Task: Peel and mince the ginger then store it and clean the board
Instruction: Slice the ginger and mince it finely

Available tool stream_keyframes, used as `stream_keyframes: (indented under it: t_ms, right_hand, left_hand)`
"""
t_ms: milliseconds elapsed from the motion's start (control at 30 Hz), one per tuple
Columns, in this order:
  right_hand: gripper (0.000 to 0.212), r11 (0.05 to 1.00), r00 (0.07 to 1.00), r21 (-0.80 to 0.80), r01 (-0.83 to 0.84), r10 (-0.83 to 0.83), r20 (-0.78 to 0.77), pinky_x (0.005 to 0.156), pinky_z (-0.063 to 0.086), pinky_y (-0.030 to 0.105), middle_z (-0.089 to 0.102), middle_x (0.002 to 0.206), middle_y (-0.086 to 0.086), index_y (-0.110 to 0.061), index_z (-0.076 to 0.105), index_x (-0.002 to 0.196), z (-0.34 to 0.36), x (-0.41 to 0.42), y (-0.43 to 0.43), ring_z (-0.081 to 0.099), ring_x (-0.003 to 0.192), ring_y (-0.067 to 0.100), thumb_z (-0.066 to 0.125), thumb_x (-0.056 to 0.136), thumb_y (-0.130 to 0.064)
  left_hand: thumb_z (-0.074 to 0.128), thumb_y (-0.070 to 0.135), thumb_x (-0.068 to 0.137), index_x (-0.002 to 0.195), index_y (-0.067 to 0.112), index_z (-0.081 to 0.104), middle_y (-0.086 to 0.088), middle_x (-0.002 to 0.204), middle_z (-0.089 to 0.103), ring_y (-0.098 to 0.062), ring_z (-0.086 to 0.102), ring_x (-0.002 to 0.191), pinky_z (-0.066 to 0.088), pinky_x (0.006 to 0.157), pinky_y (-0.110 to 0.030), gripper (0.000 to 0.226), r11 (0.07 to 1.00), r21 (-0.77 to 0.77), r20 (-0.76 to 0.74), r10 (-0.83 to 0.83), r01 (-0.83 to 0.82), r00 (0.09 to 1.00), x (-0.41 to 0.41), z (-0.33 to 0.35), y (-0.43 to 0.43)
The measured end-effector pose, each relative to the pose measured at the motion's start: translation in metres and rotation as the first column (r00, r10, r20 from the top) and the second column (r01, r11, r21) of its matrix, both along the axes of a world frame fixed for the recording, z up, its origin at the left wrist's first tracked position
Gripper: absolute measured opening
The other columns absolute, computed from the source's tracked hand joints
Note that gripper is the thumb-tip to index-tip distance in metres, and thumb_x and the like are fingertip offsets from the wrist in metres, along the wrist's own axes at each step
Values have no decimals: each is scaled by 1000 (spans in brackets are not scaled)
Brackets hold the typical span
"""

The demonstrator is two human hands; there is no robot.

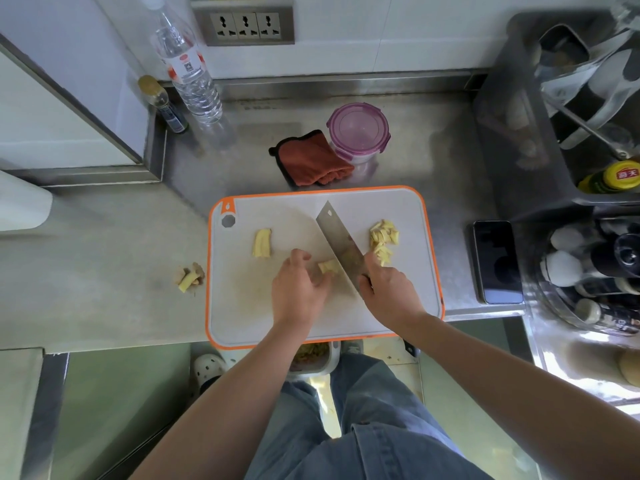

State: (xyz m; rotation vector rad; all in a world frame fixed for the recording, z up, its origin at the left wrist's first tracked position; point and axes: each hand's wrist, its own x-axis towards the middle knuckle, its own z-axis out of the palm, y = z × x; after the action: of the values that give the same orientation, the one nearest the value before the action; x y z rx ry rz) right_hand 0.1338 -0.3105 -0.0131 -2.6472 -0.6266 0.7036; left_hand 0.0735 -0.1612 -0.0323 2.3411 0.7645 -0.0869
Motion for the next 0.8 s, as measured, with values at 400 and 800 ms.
stream_keyframes:
  t_ms: [400,800]
  right_hand:
    - [11,999,999,34,-9,8,37,50,34,29,52,69,5,-14,38,106,8,10,7,52,59,25,34,98,-21]
    - [11,999,999,-36,-34,33,-32,52,37,30,52,75,6,-13,33,109,-1,-3,15,50,61,22,36,99,-18]
  left_hand:
    - [71,33,77,76,17,73,-1,70,72,-21,70,68,59,71,-36,17,866,-288,-255,343,-409,904,25,-20,-11]
    - [71,25,83,54,20,64,-6,63,71,-22,70,63,57,73,-31,30,814,-380,-280,352,-440,893,27,-7,-8]
